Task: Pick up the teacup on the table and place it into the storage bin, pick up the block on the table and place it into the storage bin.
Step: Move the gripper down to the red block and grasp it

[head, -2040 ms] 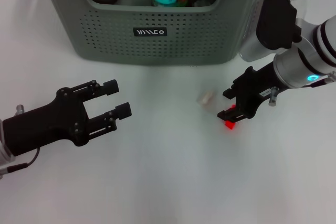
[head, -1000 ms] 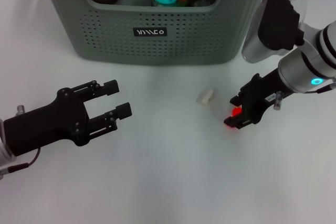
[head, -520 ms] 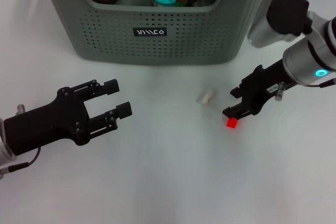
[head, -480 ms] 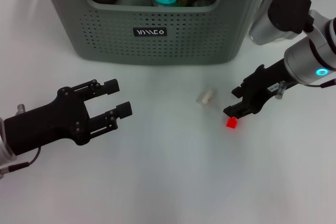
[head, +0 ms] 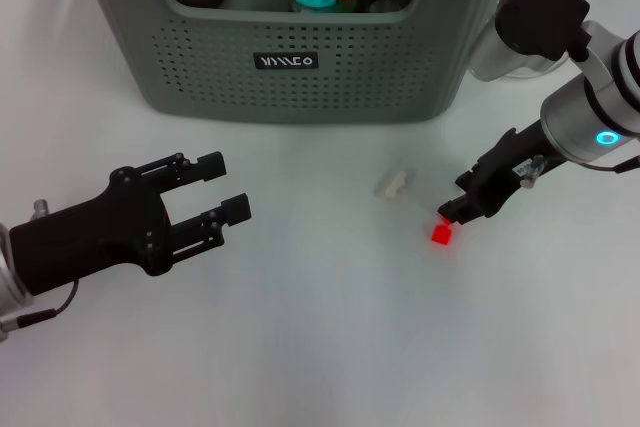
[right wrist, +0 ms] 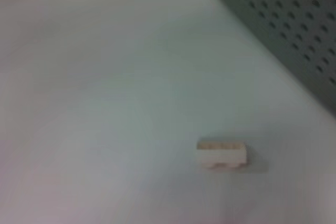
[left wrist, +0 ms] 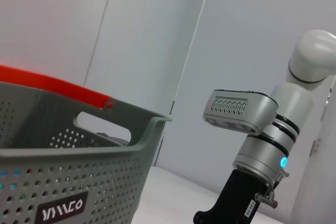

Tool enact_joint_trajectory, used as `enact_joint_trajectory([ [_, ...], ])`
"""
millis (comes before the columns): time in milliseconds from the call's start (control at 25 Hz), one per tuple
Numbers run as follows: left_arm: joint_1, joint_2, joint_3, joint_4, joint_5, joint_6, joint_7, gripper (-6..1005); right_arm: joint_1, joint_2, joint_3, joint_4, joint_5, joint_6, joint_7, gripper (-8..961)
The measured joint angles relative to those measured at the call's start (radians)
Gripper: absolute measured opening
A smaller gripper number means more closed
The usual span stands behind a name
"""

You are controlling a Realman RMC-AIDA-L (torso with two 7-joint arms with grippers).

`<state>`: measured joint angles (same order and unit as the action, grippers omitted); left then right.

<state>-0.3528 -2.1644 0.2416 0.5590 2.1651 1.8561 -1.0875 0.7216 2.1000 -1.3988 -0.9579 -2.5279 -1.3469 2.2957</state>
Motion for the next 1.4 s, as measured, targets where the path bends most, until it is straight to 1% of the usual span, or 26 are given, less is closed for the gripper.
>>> enact_joint_trajectory([
  [280,0.000,0.000,0.003,-0.008,0.001,-0.019,0.000,613,0.004,0.002,-0.039,0.003,-0.003,0.010,0.040,488],
  [1000,0.000,0.000,-0.001,-0.008,0.001,-0.022,0.000,612,0.002,0.002,-0.056,0.007,0.002,0.019,0.039,488],
  [1400,0.000,0.000,-0.001,-0.008,0.001,-0.021,0.000,611,0.002,0.000,-0.077,-0.007,0.042,-0.013,0.022,489],
])
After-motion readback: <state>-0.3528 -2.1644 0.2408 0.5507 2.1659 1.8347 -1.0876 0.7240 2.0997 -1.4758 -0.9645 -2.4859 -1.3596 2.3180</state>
